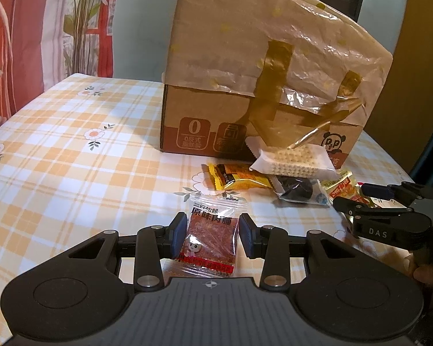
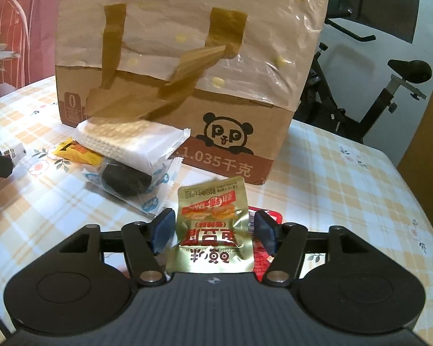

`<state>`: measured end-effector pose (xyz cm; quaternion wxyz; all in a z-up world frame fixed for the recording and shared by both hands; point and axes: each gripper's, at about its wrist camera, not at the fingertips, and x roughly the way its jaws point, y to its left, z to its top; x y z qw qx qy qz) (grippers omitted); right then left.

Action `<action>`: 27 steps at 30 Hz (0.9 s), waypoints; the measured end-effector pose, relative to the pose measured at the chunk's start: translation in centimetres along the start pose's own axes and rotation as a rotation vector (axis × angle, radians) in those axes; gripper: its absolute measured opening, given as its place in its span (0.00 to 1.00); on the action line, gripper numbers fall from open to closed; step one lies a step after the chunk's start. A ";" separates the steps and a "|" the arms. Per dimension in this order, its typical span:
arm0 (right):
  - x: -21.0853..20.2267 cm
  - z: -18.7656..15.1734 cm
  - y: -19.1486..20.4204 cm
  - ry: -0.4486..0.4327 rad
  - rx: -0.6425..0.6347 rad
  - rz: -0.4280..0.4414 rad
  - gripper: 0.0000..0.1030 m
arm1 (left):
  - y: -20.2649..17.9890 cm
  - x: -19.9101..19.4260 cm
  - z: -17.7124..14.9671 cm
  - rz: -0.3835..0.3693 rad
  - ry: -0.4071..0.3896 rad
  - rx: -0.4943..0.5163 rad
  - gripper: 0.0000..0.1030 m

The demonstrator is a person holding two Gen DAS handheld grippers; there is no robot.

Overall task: Organize snacks
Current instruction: 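Hold the red jerky packet and gold packet just above the table, then carry the red jerky packet and gold packet up over the box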

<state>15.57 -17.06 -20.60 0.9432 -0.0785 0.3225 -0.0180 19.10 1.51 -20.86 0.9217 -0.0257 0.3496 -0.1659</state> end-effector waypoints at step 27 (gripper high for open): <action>0.0 0.0 -0.8 -0.002 0.055 0.051 0.56 | -0.1 -0.2 -0.1 0.002 -0.009 0.005 0.40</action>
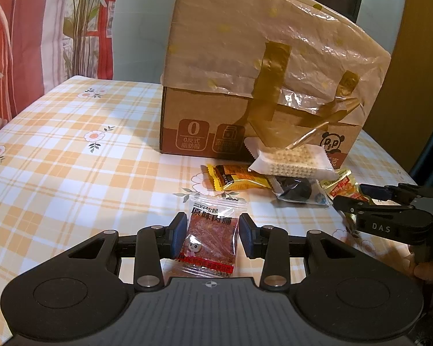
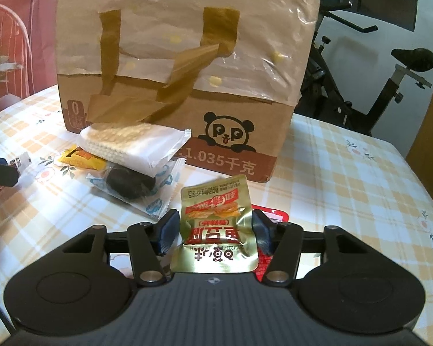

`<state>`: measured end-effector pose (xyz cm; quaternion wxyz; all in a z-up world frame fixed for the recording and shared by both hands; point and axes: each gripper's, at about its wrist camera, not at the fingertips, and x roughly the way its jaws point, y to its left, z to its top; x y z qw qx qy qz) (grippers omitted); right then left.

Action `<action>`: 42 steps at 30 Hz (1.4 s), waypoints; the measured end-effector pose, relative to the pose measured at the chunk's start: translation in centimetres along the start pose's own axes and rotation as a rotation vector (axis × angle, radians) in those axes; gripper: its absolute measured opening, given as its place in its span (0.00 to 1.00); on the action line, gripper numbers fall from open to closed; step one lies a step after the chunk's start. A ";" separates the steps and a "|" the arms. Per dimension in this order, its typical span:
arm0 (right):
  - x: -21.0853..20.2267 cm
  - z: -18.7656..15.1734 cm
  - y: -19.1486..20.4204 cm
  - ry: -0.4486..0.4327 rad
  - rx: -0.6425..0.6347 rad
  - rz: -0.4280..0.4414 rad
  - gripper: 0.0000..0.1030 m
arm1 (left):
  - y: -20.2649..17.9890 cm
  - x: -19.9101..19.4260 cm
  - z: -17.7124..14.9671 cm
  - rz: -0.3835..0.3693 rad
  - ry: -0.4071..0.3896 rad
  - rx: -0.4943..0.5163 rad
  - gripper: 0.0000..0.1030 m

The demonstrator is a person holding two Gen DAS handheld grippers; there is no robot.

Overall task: Organize snacks
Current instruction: 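Carry the red jerky packet and gold packet up over the box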

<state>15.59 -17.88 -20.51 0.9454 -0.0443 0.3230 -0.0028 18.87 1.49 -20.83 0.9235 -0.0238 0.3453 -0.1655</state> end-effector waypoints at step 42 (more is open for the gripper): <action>-10.7 6.8 -4.9 -0.362 0.107 -0.010 0.56 | -6.3 -6.3 10.7 -0.100 -0.323 0.137 0.40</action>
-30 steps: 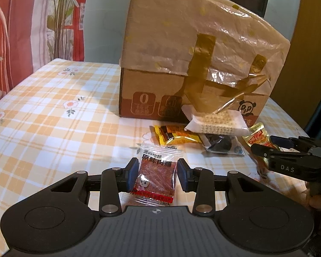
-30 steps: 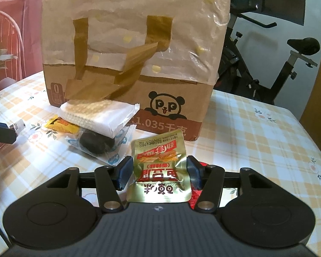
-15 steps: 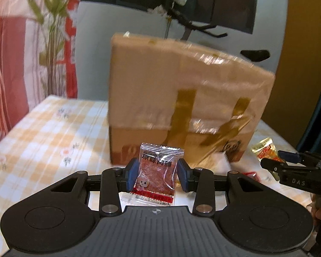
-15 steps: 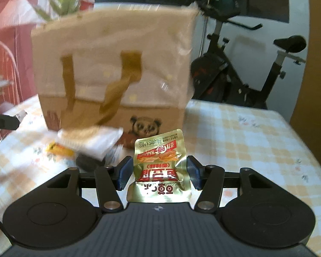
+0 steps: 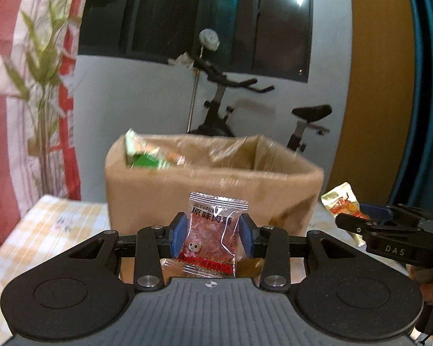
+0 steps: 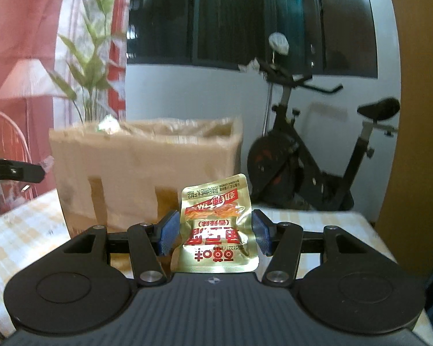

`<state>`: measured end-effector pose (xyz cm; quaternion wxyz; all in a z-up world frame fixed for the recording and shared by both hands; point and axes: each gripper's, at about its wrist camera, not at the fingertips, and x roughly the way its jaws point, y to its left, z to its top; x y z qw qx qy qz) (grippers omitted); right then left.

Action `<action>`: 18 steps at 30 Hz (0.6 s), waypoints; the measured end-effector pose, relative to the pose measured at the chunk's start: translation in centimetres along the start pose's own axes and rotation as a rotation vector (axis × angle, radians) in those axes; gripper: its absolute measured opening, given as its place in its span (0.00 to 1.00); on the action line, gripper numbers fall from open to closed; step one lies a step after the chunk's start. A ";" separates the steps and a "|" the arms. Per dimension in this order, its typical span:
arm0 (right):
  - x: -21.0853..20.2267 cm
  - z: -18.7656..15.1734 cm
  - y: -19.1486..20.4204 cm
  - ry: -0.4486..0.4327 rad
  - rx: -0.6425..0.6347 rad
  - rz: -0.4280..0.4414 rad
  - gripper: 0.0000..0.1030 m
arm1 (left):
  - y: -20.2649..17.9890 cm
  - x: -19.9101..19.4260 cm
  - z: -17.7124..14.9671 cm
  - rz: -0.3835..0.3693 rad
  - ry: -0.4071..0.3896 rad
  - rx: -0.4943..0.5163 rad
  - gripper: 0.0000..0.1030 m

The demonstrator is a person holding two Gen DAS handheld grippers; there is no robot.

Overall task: Organize snacks
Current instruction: 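Carry the red jerky packet and gold packet up over the box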

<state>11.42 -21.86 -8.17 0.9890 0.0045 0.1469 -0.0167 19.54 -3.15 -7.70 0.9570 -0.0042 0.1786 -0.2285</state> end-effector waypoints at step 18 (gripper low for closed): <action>10.1 9.7 2.0 -0.087 -0.116 0.083 0.56 | 2.1 9.0 8.0 0.024 -0.024 -0.045 0.40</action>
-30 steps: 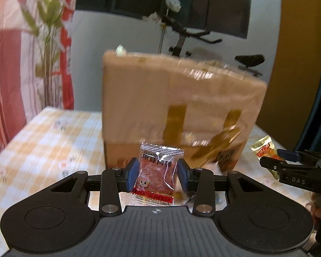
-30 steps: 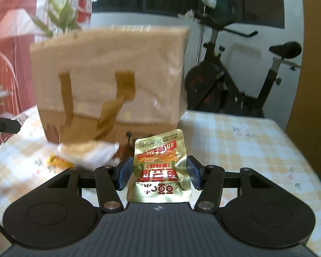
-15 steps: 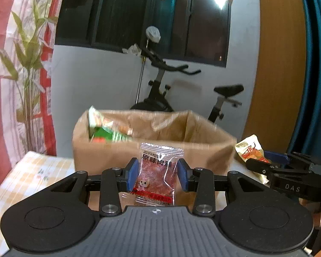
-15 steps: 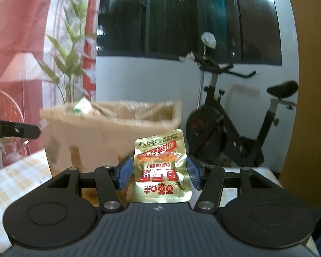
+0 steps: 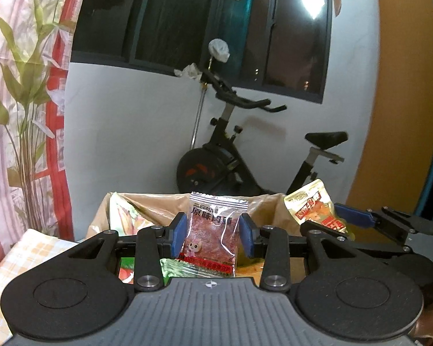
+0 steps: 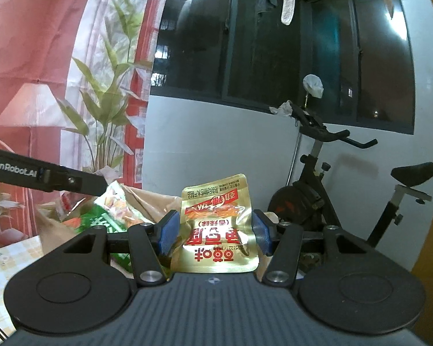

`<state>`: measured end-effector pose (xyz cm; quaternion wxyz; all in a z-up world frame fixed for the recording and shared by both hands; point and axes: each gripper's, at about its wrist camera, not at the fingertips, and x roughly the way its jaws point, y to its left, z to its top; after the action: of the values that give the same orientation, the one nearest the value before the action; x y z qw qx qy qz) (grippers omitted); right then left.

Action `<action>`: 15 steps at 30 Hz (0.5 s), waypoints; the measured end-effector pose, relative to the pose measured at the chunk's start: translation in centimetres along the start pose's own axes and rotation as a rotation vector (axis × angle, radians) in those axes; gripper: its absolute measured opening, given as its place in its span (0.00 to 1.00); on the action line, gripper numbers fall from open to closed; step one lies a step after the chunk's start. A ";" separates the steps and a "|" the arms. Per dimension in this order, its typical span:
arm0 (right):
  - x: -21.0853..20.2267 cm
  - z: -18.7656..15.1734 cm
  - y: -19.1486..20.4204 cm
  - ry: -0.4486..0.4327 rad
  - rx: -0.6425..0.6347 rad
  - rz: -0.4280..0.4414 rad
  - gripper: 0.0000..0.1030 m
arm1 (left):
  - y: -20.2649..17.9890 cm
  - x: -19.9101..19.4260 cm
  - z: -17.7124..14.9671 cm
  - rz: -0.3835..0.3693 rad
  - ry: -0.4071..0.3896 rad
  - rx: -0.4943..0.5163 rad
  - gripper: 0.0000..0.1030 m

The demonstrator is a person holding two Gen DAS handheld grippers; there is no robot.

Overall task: Organize snacks
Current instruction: 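Carry the red jerky packet and gold packet up over the box, then open both tools to drop the two packets into the box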

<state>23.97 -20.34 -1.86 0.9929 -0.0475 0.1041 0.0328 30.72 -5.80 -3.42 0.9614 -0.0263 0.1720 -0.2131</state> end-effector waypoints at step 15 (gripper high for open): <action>3.0 -2.0 -1.5 0.117 0.032 0.009 0.56 | 0.3 2.4 -0.5 0.030 0.070 0.032 0.45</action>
<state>26.58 -21.84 -4.33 0.9856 -0.0331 0.1626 0.0328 32.74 -6.51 -4.70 0.9582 -0.0010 0.2026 -0.2021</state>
